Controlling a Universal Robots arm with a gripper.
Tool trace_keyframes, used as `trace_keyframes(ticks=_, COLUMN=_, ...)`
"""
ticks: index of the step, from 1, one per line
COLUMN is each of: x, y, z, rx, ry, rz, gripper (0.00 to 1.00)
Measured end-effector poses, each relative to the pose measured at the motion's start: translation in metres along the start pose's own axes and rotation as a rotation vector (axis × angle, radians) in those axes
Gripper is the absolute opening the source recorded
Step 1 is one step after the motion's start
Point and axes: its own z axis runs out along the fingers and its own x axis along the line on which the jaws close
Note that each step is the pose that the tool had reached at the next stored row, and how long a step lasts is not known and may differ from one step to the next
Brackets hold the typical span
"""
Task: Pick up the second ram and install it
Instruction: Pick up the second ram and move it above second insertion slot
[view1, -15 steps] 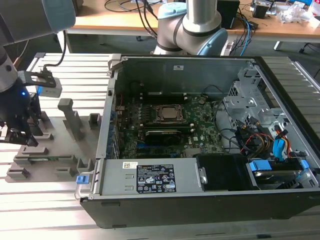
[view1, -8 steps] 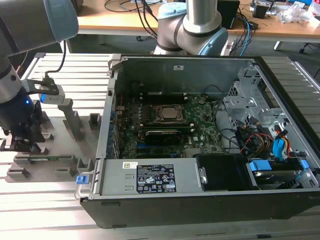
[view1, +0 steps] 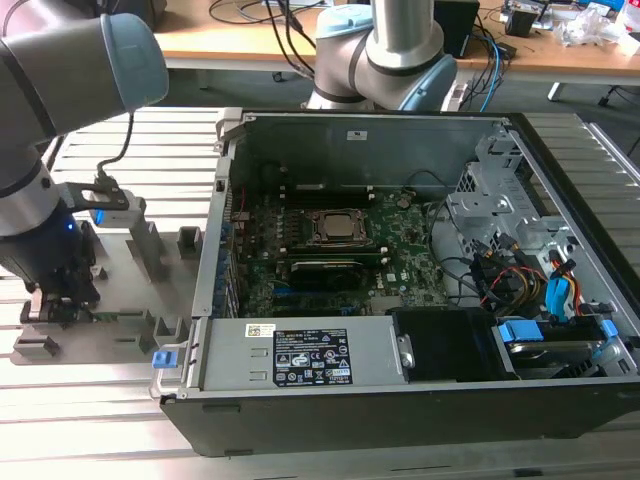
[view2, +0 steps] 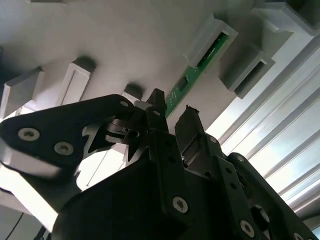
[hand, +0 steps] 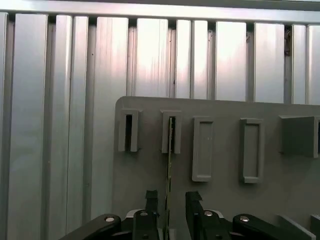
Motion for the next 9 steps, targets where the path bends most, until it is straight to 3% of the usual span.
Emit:
trace_keyframes(ticks=2, x=0.0015, y=-0.0001, z=0.0051, rx=0.0, ry=0.0, rz=0.0, gripper=0.36)
trace_keyframes(ticks=3, x=0.0029, y=-0.0003, z=0.0113, rx=-0.0001, ry=-0.0004, rz=0.0, gripper=0.36)
trace_keyframes(ticks=7, x=0.0029, y=-0.0003, z=0.0114, rx=0.0002, ry=-0.0034, rz=0.0, gripper=0.36)
trace_keyframes(ticks=8, x=0.0029, y=-0.0003, z=0.0114, rx=0.0002, ry=-0.0045, rz=0.0, gripper=0.28)
trace_keyframes(ticks=9, x=0.0029, y=-0.0003, z=0.0114, rx=0.0002, ry=-0.0051, rz=0.0, gripper=0.28)
